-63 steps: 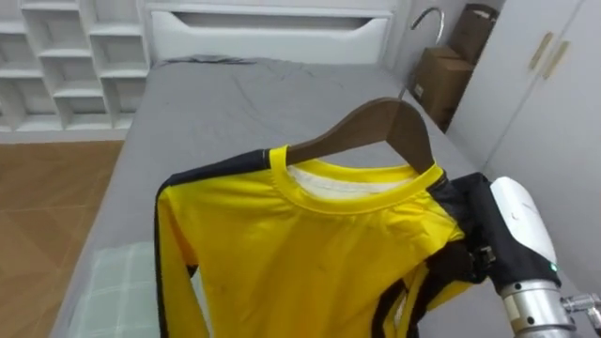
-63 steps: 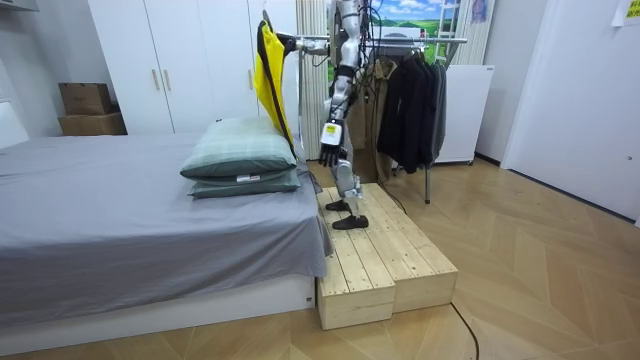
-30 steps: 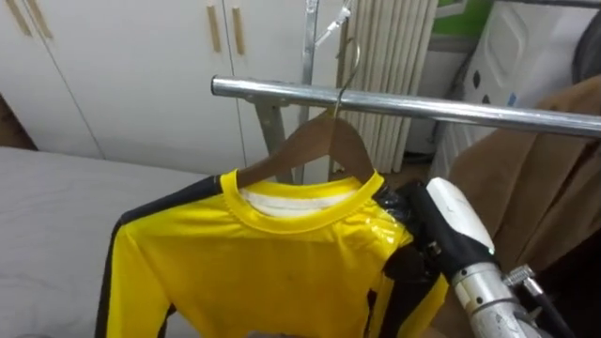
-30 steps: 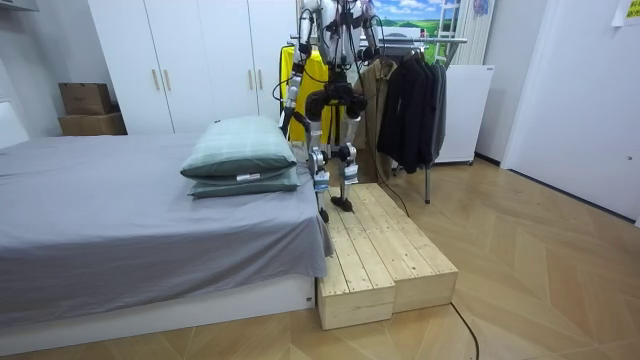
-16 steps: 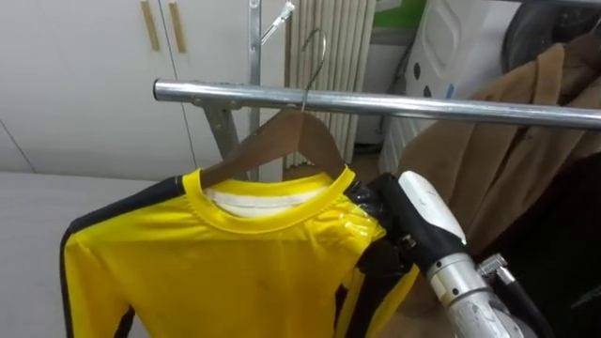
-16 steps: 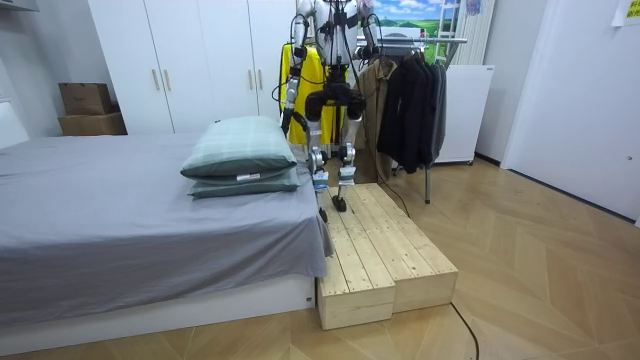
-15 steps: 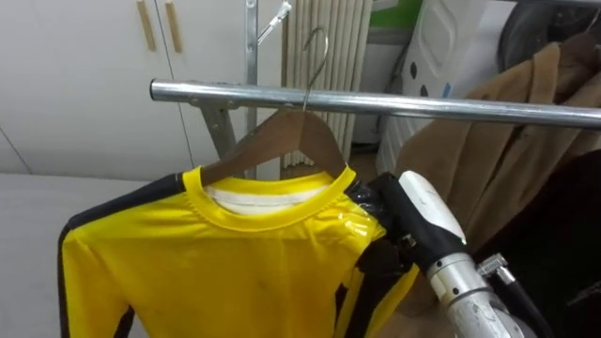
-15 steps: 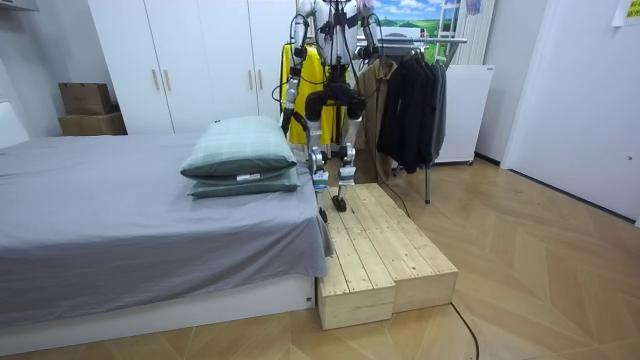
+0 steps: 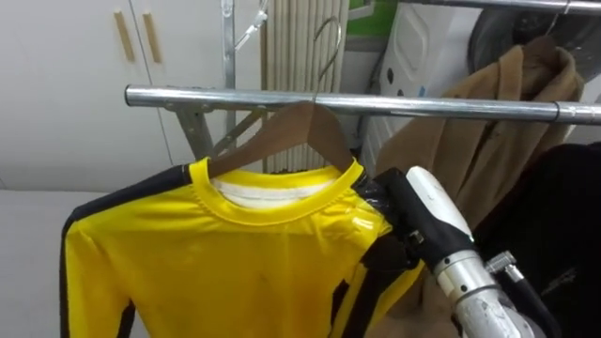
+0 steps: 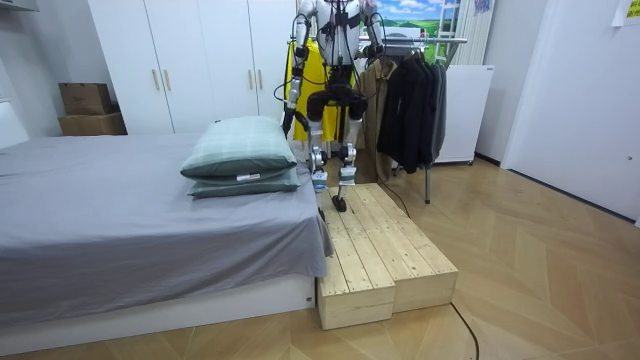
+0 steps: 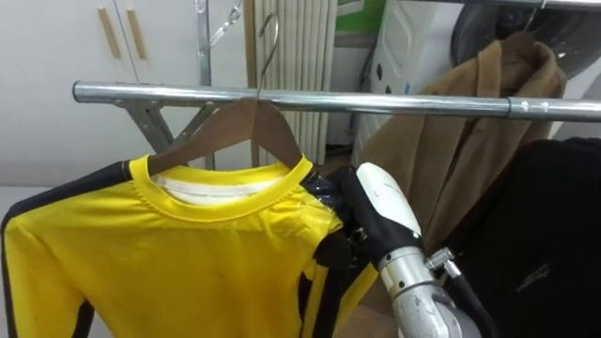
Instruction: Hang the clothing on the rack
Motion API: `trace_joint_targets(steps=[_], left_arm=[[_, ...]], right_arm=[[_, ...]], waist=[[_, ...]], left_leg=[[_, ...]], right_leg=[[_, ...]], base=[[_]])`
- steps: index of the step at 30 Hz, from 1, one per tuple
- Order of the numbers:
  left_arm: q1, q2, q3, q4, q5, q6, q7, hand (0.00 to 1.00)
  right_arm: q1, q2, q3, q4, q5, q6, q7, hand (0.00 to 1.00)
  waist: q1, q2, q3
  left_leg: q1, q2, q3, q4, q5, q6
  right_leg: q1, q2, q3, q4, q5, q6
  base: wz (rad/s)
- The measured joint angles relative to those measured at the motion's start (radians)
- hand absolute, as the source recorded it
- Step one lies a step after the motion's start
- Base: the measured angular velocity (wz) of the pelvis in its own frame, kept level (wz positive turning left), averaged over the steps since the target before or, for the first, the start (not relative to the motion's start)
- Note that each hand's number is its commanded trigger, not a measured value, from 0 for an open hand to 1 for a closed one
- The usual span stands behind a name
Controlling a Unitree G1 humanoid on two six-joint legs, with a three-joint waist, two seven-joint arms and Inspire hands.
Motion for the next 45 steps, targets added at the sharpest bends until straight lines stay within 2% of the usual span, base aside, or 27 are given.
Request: trace_joint_targets(steps=[3,7,14,21,38,45], left_arm=[[0.009,0.002,0.000,-0.009,-0.002,-0.005,0.000,0.00],[0.009,0.006,0.000,-0.018,-0.005,-0.024,0.000,0.00],[0.003,0.006,0.000,-0.018,-0.006,-0.030,0.000,0.00],[0.004,0.000,0.038,-0.021,-0.004,-0.030,-0.001,0.00],[0.008,-0.001,0.061,-0.029,0.000,-0.029,-0.002,0.00],[0.007,-0.001,0.078,-0.029,0.000,-0.037,-0.002,0.00]], right_arm=[[0.008,-0.007,-0.027,0.000,0.003,-0.007,-0.007,1.00],[0.014,-0.032,-0.037,0.000,0.003,-0.015,-0.020,1.00],[0.022,-0.032,-0.037,0.001,0.003,-0.015,-0.021,1.00],[0.037,-0.031,-0.043,0.008,-0.001,-0.015,-0.022,1.00],[0.057,-0.032,-0.050,0.099,-0.003,-0.021,-0.027,1.00],[0.057,-0.032,-0.051,0.126,0.003,-0.027,0.016,1.00]], waist=[[-0.011,0.004,-0.0017],[-0.017,0.005,-0.0027],[-0.013,0.012,-0.0066],[-0.008,0.013,-0.0065],[-0.005,0.013,-0.0088],[-0.002,0.011,-0.0102]], left_leg=[[0.005,0.000,0.000,-0.002,-0.002,-0.001],[0.011,0.000,-0.003,-0.005,-0.002,-0.001],[0.020,0.000,-0.011,-0.006,-0.005,0.000],[0.021,-0.001,-0.011,-0.006,-0.006,0.001],[0.039,0.000,-0.010,-0.020,-0.006,0.001],[0.038,-0.002,-0.013,-0.021,-0.006,0.001]], right_leg=[[0.005,0.001,0.001,0.003,0.008,-0.009],[0.010,0.002,0.002,0.002,0.009,-0.010],[0.020,0.008,0.012,-0.002,0.008,-0.009],[0.020,0.009,0.014,-0.002,0.008,-0.010],[0.032,0.009,0.008,-0.014,0.013,-0.012],[0.034,0.009,0.012,-0.012,0.010,-0.007]], base=[[-0.02],[0.00],[-0.04],[0.00],[0.00],[0.00]])
